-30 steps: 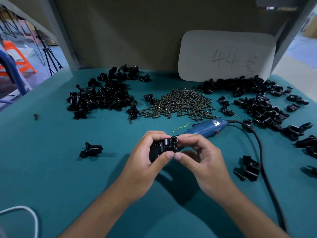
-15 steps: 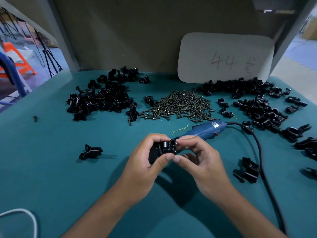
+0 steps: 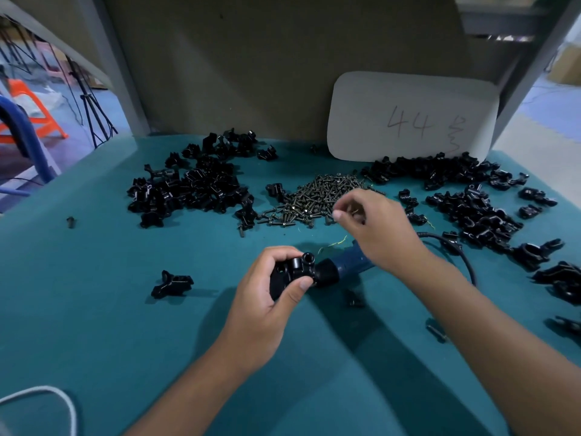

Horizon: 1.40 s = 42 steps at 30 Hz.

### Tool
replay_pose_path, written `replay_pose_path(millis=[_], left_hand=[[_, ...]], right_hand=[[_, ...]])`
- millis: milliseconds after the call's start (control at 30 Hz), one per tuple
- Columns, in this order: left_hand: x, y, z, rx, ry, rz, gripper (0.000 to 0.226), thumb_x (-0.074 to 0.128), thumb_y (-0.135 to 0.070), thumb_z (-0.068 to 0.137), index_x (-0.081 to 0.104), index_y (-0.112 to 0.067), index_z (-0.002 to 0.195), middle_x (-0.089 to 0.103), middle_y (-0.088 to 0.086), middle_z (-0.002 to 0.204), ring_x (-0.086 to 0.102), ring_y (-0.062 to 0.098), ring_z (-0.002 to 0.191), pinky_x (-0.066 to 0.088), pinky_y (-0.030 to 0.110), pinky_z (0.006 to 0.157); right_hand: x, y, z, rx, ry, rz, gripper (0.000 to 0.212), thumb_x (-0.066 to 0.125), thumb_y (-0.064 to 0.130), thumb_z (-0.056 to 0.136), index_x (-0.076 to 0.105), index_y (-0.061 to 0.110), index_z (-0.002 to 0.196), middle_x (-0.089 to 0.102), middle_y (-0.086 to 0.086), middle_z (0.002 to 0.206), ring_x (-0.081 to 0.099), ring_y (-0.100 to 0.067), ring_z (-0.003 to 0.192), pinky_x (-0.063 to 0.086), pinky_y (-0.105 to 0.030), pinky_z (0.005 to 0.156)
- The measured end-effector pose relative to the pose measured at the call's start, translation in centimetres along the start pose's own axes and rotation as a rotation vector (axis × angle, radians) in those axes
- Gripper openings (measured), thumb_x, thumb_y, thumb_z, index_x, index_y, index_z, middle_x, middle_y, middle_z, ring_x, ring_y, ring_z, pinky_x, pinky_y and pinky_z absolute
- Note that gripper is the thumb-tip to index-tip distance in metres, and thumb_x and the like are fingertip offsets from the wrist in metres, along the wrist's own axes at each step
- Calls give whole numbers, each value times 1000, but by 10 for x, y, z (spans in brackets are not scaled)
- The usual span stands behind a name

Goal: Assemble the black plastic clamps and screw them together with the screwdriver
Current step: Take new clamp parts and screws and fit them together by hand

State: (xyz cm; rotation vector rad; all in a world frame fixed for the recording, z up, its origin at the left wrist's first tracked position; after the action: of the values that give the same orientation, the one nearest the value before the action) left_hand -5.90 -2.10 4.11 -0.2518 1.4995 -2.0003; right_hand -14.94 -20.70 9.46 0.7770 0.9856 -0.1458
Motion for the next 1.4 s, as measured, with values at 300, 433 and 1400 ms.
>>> replay_pose_path(millis=[300, 433, 1400], left_hand=[[-4, 2, 3, -26, -32, -9, 26, 58, -53, 87, 55, -45, 111, 61, -21, 108, 60, 10, 101, 44, 15, 86], [-5, 3, 3, -27, -31, -14, 25, 58, -52, 88, 55, -45, 111, 60, -20, 107, 60, 10, 99, 44, 16, 85], [-1, 5, 3, -88, -7, -40, 22, 63, -40, 91, 58, -38, 112, 65, -14, 105, 62, 8, 99, 46, 17, 86]], right_hand=[[60, -40, 67, 316, 331, -459, 38, 65, 38, 98, 60, 10, 122, 59, -16, 124, 62, -34, 109, 55, -46, 93], [62, -40, 69, 272, 313, -545, 32, 61, 30, 101, 57, 13, 127, 58, -14, 127, 59, -33, 114, 54, -46, 93], [-14, 28, -56, -66, -13, 152, 18, 63, 26, 97, 56, 39, 87, 63, 25, 91, 59, 7, 84, 40, -5, 67]])
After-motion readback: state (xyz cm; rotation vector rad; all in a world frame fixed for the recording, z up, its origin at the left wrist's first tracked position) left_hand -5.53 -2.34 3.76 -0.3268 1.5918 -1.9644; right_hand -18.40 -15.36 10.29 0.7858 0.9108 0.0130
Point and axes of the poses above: each hand's wrist, its own z-axis towards the middle knuckle, its own x-axis out of the palm, y = z × x, the point moved 7 cm from there along z, towards the middle knuckle
